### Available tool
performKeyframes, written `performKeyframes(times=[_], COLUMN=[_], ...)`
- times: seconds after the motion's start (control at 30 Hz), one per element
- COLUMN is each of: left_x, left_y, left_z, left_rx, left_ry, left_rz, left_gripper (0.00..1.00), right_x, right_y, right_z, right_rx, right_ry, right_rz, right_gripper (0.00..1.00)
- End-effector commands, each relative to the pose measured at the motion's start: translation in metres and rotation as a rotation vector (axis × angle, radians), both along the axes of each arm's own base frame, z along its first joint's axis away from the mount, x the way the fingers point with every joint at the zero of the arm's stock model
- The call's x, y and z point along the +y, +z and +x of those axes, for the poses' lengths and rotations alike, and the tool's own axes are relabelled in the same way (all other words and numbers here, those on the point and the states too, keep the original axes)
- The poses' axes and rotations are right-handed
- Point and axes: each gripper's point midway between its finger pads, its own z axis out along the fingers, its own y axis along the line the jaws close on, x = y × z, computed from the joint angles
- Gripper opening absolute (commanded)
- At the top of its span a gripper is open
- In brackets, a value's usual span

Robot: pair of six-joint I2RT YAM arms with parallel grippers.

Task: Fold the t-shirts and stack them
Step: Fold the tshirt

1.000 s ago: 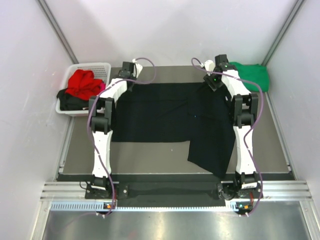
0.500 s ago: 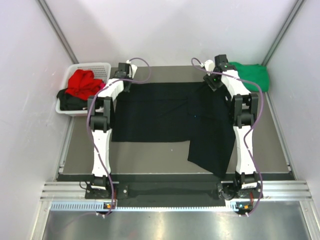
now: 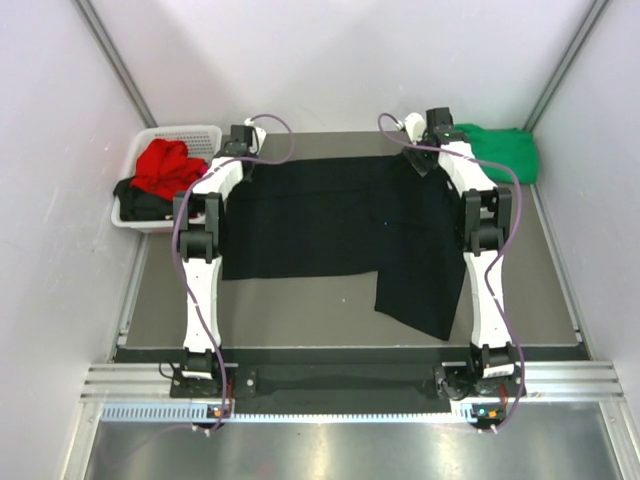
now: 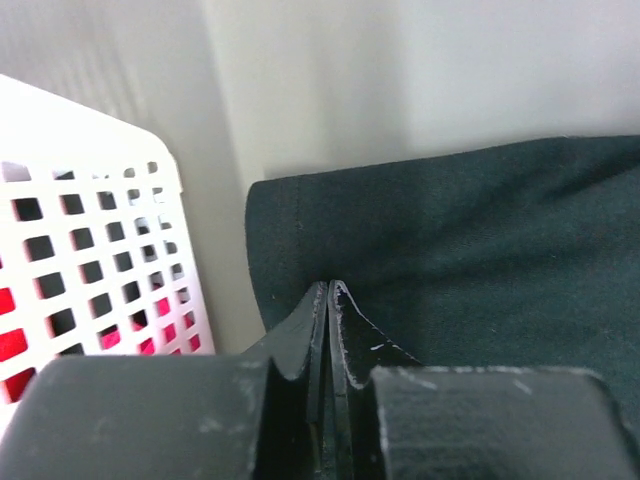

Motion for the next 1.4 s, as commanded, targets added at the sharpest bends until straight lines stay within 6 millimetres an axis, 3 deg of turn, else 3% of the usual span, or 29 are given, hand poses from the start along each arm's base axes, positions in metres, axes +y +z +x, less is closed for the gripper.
performKeyframes(times=[0.0, 0.03, 0.07, 0.1, 0.13, 0.17, 0.2, 0.23, 0.3, 0.33, 0.37, 0.43, 0.53, 0.57, 0.7, 0.73, 0.77, 0.8, 0.83, 0.87, 0.93, 0.97, 1.0, 1.03, 1.1, 1.13, 1.2, 1.27, 1.37], left_x=[0.036, 0.033, 0.030, 0.023, 0.018, 0.012, 0.003, -0.001, -0.018, -0.022, -0.025, -0.024, -0.027, -0.029, -0.039, -0.046, -0.048, -0.052, -0.055, -0.056, -0.055, -0.052, -0.051, -0.050, -0.048, -0.047, -0.043, -0.040, -0.038], left_y=[0.020, 0.060, 0.083, 0.104, 0.144, 0.164, 0.181, 0.211, 0.228, 0.246, 0.245, 0.260, 0.248, 0.228, 0.185, 0.184, 0.174, 0.160, 0.161, 0.141, 0.137, 0.126, 0.122, 0.117, 0.104, 0.102, 0.089, 0.086, 0.079], left_z=[-0.001, 0.006, 0.009, 0.011, 0.010, 0.010, 0.008, 0.002, -0.006, -0.013, -0.018, -0.027, -0.040, -0.046, -0.072, -0.081, -0.097, -0.103, -0.113, -0.127, -0.139, -0.145, -0.146, -0.146, -0.143, -0.140, -0.136, -0.131, -0.124], left_rx=[-0.040, -0.125, -0.175, -0.218, -0.288, -0.325, -0.352, -0.402, -0.416, -0.438, -0.428, -0.453, -0.401, -0.349, -0.219, -0.201, -0.160, -0.123, -0.112, -0.053, -0.040, -0.020, -0.013, -0.008, 0.015, 0.015, 0.044, 0.046, 0.049], left_ry=[0.104, 0.110, 0.104, 0.095, 0.088, 0.073, 0.057, 0.049, -0.008, -0.032, -0.040, -0.045, -0.071, -0.079, -0.089, -0.109, -0.112, -0.128, -0.162, -0.178, -0.186, -0.182, -0.180, -0.176, -0.164, -0.161, -0.137, -0.126, -0.115], left_rz=[0.051, 0.036, 0.028, 0.022, 0.009, -0.006, -0.016, -0.031, -0.082, -0.100, -0.103, -0.101, -0.108, -0.111, -0.178, -0.218, -0.236, -0.252, -0.253, -0.256, -0.246, -0.237, -0.231, -0.224, -0.215, -0.210, -0.190, -0.175, -0.159], left_gripper=[0.06, 0.08, 0.09, 0.11, 0.13, 0.17, 0.20, 0.22, 0.29, 0.31, 0.31, 0.32, 0.33, 0.33, 0.32, 0.32, 0.32, 0.32, 0.32, 0.32, 0.33, 0.33, 0.33, 0.33, 0.33, 0.33, 0.33, 0.33, 0.33], right_x=[-0.004, -0.002, -0.003, -0.002, 0.003, 0.005, 0.008, 0.014, 0.015, 0.015, 0.012, 0.006, -0.004, -0.007, -0.015, -0.003, 0.007, 0.006, 0.011, 0.009, 0.003, -0.002, -0.005, -0.007, -0.009, -0.006, -0.001, 0.003, 0.012], right_y=[0.029, 0.072, 0.074, 0.097, 0.153, 0.151, 0.174, 0.216, 0.218, 0.240, 0.229, 0.236, 0.215, 0.203, 0.179, 0.180, 0.168, 0.161, 0.151, 0.142, 0.117, 0.111, 0.116, 0.089, 0.086, 0.070, 0.065, 0.045, 0.029], right_z=[0.017, 0.017, 0.008, 0.008, -0.001, -0.014, -0.020, -0.036, -0.057, -0.071, -0.080, -0.097, -0.121, -0.126, -0.149, -0.160, -0.187, -0.197, -0.220, -0.232, -0.273, -0.279, -0.291, -0.312, -0.330, -0.347, -0.376, -0.409, -0.439], right_rx=[-0.109, -0.182, -0.175, -0.230, -0.319, -0.305, -0.353, -0.417, -0.403, -0.436, -0.408, -0.407, -0.305, -0.268, -0.130, -0.094, -0.001, 0.042, 0.094, 0.112, 0.168, 0.138, 0.096, 0.140, 0.093, 0.108, 0.119, 0.158, 0.143], right_ry=[-0.022, -0.014, -0.017, -0.010, 0.025, 0.048, 0.065, 0.113, 0.161, 0.181, 0.201, 0.194, 0.174, 0.144, 0.080, 0.140, 0.227, 0.262, 0.327, 0.417, 0.519, 0.629, 0.683, 0.734, 0.893, 0.997, 1.121, 1.275, 1.413], right_rz=[-0.005, 0.018, 0.030, 0.047, 0.088, 0.090, 0.102, 0.131, 0.118, 0.117, 0.098, 0.095, 0.103, 0.121, 0.194, 0.249, 0.266, 0.237, 0.238, 0.169, 0.086, -0.008, -0.068, -0.089, -0.195, -0.219, -0.231, -0.235, -0.222], right_gripper=[0.69, 0.69, 0.70, 0.71, 0.71, 0.73, 0.73, 0.74, 0.75, 0.75, 0.75, 0.75, 0.75, 0.75, 0.71, 0.70, 0.68, 0.67, 0.67, 0.65, 0.63, 0.62, 0.62, 0.62, 0.61, 0.61, 0.61, 0.61, 0.63])
